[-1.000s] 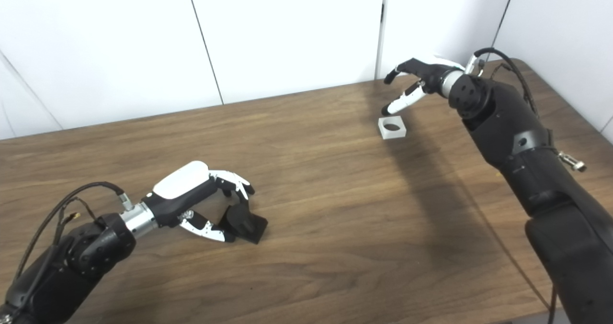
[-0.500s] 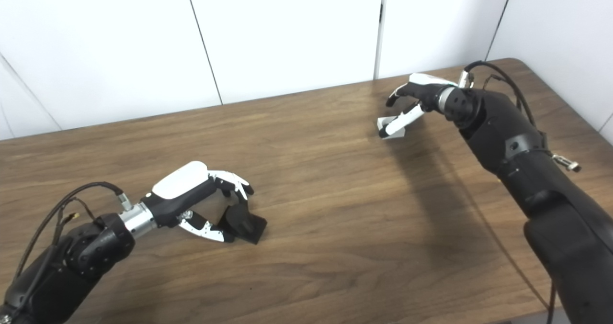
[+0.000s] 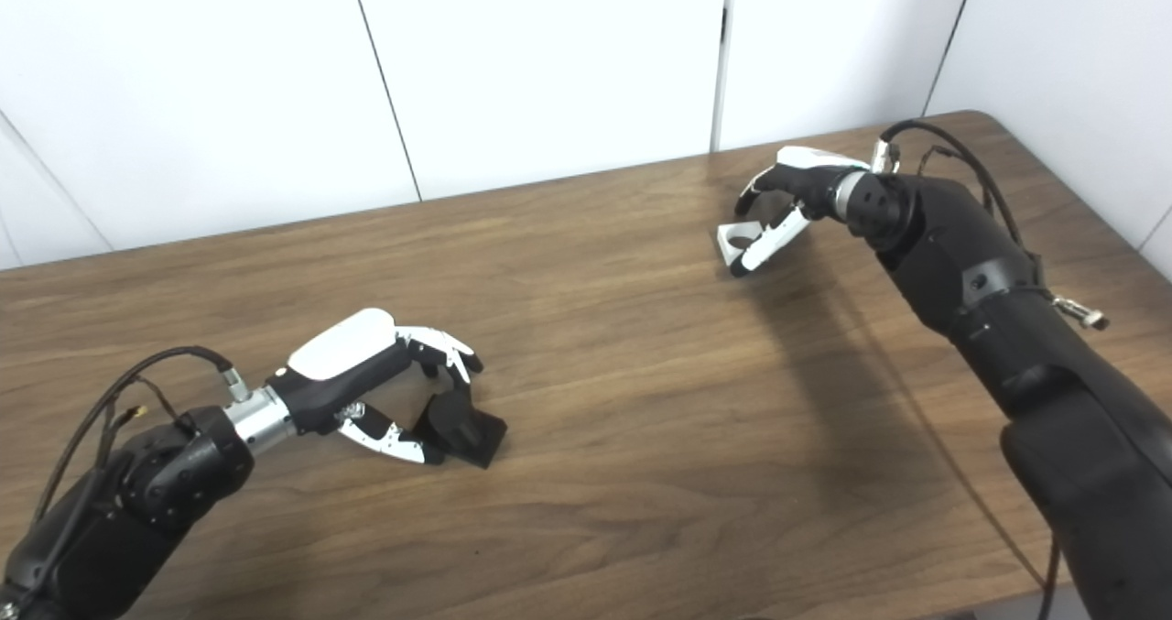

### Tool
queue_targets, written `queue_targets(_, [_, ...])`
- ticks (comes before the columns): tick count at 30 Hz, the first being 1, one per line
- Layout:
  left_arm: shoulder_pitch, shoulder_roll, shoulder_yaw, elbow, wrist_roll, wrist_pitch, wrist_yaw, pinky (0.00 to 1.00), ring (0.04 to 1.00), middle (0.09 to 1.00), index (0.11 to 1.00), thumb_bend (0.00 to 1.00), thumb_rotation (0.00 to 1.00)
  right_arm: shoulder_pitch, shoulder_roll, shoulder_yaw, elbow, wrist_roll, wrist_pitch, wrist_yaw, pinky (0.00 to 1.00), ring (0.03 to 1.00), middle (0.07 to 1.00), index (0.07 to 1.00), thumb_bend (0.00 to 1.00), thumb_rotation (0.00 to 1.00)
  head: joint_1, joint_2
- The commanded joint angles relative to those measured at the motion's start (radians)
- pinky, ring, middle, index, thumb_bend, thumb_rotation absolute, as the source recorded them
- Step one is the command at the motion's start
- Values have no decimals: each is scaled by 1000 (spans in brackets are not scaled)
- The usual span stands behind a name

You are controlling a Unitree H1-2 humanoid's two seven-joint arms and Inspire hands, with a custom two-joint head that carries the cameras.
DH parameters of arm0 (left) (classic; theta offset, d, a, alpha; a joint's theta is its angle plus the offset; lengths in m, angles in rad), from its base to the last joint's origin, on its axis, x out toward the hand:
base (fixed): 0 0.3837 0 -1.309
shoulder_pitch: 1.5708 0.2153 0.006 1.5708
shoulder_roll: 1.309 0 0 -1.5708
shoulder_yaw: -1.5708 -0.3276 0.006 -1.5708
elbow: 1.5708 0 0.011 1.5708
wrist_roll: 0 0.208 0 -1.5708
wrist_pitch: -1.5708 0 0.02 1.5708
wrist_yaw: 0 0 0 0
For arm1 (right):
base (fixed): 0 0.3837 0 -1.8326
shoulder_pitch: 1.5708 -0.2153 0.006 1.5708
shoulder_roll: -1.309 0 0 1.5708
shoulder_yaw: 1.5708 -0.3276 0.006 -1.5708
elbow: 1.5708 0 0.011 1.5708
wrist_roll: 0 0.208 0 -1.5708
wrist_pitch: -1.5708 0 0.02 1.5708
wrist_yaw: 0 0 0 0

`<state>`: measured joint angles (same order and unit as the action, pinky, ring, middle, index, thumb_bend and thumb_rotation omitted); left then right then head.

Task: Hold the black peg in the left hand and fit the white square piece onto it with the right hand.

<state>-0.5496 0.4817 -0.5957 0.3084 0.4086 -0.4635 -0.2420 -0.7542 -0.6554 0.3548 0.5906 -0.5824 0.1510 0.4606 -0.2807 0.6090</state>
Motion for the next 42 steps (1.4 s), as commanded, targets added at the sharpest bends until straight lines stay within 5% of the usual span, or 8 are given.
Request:
queue_targets(1, [27, 13, -26, 7, 43, -5, -61, 600, 751, 756, 491, 521, 72, -15, -21, 1, 5, -14, -12, -21, 854, 958, 948, 778, 928, 356, 0, 1])
queue_targets(7, [28, 15, -17, 3, 49, -5, -64, 604, 750, 754, 490, 521, 73, -14, -16, 9, 24, -22, -36, -44, 845, 942, 932, 752, 842, 227, 6, 10])
queue_targets(18, [39, 15, 6, -13, 51, -3, -86, 612, 758, 760, 491, 521, 73, 7, -12, 5, 46, -18, -76, -113, 837, 917, 894, 682, 788, 143, 13, 18])
queue_targets(24, [40, 10, 15, -12, 53, -4, -97, 614, 754, 758, 491, 521, 74, 16, -15, 5, 41, -23, -104, -157, 798, 889, 855, 622, 759, 132, 12, 19])
queue_targets(28, [39, 5, 14, -9, 53, -4, -94, 608, 752, 757, 491, 521, 75, 24, -16, 1, 35, -25, -129, -197, 778, 865, 830, 502, 538, 142, 16, 26])
queue_targets(42, [41, -14, 29, -19, 69, 8, -117, 614, 755, 759, 491, 520, 75, 46, 10, -8, 70, -25, -203, -315, 767, 832, 789, 485, 526, 144, 39, 36])
